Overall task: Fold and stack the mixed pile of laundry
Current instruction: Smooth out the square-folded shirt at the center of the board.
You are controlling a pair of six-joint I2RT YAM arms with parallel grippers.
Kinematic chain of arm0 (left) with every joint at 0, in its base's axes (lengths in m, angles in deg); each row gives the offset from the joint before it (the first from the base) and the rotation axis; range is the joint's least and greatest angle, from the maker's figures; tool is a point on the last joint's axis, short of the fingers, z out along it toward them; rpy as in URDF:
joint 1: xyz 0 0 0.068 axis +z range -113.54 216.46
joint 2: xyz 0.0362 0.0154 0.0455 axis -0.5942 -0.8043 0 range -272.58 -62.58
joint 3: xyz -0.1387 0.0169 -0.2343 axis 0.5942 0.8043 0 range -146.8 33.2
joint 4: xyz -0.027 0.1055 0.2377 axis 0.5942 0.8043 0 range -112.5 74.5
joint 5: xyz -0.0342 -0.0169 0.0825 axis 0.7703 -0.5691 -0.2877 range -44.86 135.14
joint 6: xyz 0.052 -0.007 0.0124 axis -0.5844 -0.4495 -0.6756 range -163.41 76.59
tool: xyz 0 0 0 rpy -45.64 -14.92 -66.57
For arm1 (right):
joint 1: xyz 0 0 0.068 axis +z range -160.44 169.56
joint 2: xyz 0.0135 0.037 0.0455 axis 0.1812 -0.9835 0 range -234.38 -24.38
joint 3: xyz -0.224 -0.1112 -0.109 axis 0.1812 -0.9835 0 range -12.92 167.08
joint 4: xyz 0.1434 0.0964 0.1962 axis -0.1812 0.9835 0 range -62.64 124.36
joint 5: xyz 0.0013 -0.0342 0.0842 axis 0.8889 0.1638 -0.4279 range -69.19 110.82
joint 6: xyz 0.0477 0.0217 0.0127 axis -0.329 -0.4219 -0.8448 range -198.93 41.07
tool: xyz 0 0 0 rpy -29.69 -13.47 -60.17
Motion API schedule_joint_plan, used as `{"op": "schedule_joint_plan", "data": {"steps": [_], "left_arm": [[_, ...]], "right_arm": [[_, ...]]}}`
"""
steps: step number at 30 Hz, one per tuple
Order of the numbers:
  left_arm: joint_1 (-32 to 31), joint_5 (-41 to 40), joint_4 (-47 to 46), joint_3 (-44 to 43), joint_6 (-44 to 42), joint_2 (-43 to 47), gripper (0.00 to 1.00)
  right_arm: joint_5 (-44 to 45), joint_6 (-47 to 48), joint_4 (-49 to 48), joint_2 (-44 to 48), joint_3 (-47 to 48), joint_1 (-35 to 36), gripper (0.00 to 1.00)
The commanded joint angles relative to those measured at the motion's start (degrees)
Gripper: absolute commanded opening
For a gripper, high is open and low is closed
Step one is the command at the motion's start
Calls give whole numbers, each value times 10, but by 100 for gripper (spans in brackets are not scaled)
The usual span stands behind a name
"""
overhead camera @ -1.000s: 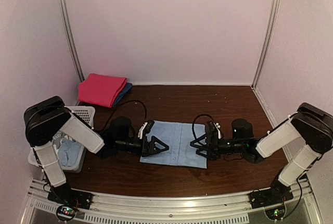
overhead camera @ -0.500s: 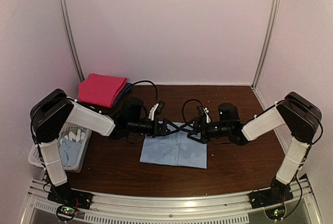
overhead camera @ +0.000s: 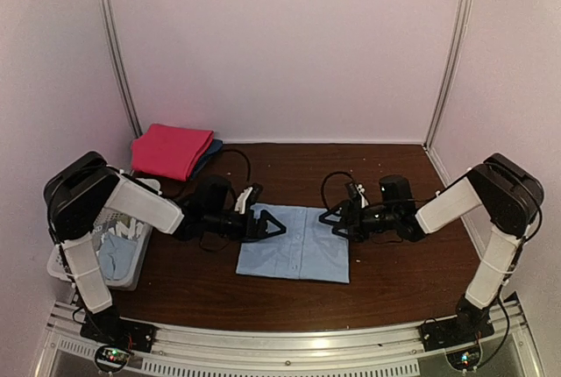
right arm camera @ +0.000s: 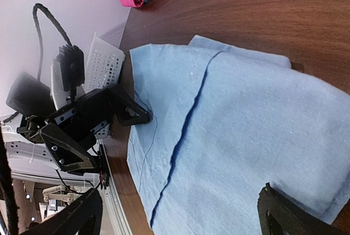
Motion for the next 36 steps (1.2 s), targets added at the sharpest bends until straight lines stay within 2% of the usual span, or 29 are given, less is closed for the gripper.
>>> {"op": "schedule_joint_plan", "data": {"steps": [1, 5, 12, 19, 26, 30, 33, 36], "left_arm": [[5, -8, 85, -53, -40, 41, 98], [5, 1, 91, -114, -49, 15, 98], [23, 9, 52, -177, -35, -68, 98], [68, -21, 15, -177, 4, -137, 98], [94, -54, -11, -134, 41, -151, 98], [109, -58, -10, -113, 28, -125, 98], [106, -96, 52, -117, -55, -58, 98], [91, -158, 97, -103, -155, 26, 98]], "right_arm": [[-8, 50, 81, 52, 51, -2, 100], [-22, 19, 53, 41, 88, 6, 100], [-25, -8, -8, -44, 129, 6, 100], [-4, 6, -10, -127, 145, -33, 99], [22, -5, -8, -181, 147, -52, 98], [11, -2, -6, -164, 155, -54, 97], [3, 28, 30, -94, 156, -52, 96], [17, 85, 125, -2, 153, -55, 98]]}}
